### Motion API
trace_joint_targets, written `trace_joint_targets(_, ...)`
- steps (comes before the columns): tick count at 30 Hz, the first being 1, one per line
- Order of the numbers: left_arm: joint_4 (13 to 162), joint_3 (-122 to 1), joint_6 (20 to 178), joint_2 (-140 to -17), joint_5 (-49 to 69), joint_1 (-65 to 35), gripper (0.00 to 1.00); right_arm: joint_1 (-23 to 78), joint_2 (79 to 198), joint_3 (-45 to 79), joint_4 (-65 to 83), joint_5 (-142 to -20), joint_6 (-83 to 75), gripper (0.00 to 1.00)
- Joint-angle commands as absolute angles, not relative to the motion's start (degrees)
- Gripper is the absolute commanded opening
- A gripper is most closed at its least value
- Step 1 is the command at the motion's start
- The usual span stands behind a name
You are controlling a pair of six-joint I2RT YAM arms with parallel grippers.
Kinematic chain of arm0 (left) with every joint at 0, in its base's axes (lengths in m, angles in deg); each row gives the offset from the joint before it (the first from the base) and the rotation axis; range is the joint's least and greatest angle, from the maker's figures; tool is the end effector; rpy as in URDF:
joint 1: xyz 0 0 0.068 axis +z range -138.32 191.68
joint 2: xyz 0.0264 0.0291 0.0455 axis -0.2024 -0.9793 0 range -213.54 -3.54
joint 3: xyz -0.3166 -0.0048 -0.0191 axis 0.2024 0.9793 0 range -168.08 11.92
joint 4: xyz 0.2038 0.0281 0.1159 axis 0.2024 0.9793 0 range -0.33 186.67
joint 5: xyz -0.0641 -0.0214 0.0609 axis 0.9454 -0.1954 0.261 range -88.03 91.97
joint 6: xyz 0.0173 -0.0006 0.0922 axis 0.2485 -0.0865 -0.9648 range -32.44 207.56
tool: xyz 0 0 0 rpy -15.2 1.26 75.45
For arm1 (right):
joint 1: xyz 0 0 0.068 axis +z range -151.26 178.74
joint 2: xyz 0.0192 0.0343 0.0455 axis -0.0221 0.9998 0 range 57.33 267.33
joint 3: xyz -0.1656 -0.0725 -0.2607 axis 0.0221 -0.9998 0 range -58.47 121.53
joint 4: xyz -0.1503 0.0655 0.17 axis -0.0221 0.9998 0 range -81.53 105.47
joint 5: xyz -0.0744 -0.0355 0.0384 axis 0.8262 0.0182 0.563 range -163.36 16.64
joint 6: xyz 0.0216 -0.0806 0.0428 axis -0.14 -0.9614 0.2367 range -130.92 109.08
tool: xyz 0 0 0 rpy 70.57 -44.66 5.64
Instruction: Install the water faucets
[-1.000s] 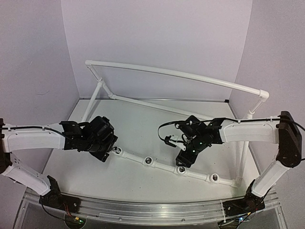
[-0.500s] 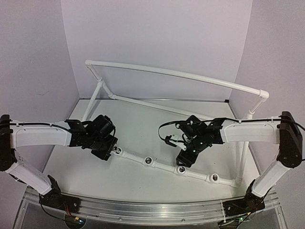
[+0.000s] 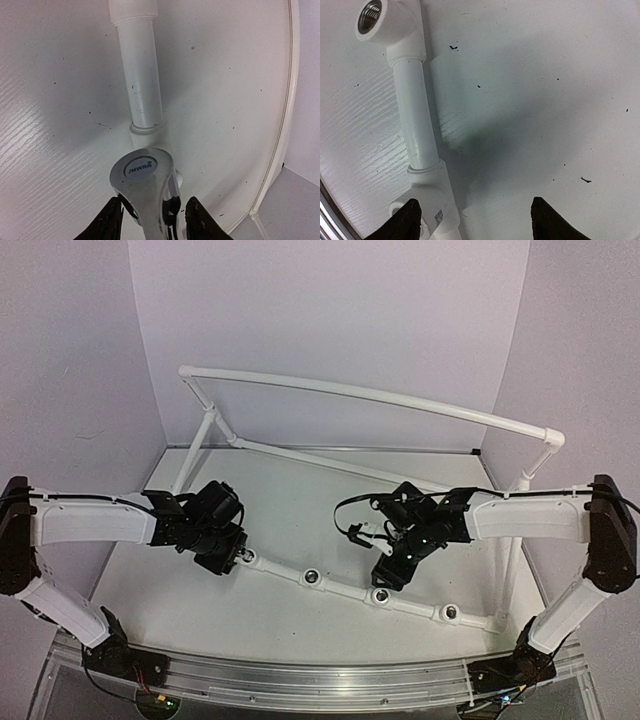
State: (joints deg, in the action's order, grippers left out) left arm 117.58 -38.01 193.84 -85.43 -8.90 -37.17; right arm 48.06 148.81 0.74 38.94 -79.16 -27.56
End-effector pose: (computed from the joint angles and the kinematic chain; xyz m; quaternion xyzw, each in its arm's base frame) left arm 0.1907 -0.1941 0.2198 -0.4835 0.8312 -0.2330 0.1451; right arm 0.1999 0.2457 0.2169 -0.5384 0.8077 0.1134 0.2120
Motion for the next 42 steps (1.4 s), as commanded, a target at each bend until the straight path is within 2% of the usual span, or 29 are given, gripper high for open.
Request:
trace_joint_targets(1, 117.79, -41.43, 192.22, -87.00, -8.02, -36.58, 0.40, 48.20, 146.89, 0.32, 38.79, -78.25, -27.43, 0.72)
trace_joint_targets(5, 118.01, -42.09, 191.44, -88.52, -6.78, -36.30, 0.33, 48.21, 146.88, 0.24, 38.79, -78.27, -27.45, 0.71)
trace_joint_targets(22, 127.49, -49.88, 180.36, -94.94, -4.75, -35.87, 0.11, 48.22, 146.72, 0.07, 38.88, -78.38, -27.36, 0.70)
trace_joint_targets(28, 129.50, -50.58, 174.47, -96.57, -4.01, -35.87, 0.08, 48.16, 146.47, -0.11, 39.04, -78.34, -27.36, 0.69)
trace_joint_targets(34, 130.28, -51.14, 166.43, -98.41, -4.44, -35.88, 0.01, 48.14, 146.45, -0.03, 39.18, -78.41, -27.43, 0.69)
trace_joint_targets(42, 131.91, -54.79, 145.78, -103.24, -4.65, -36.03, 0.00, 48.20, 146.06, 0.05, 39.77, -78.69, -27.88, 0.69)
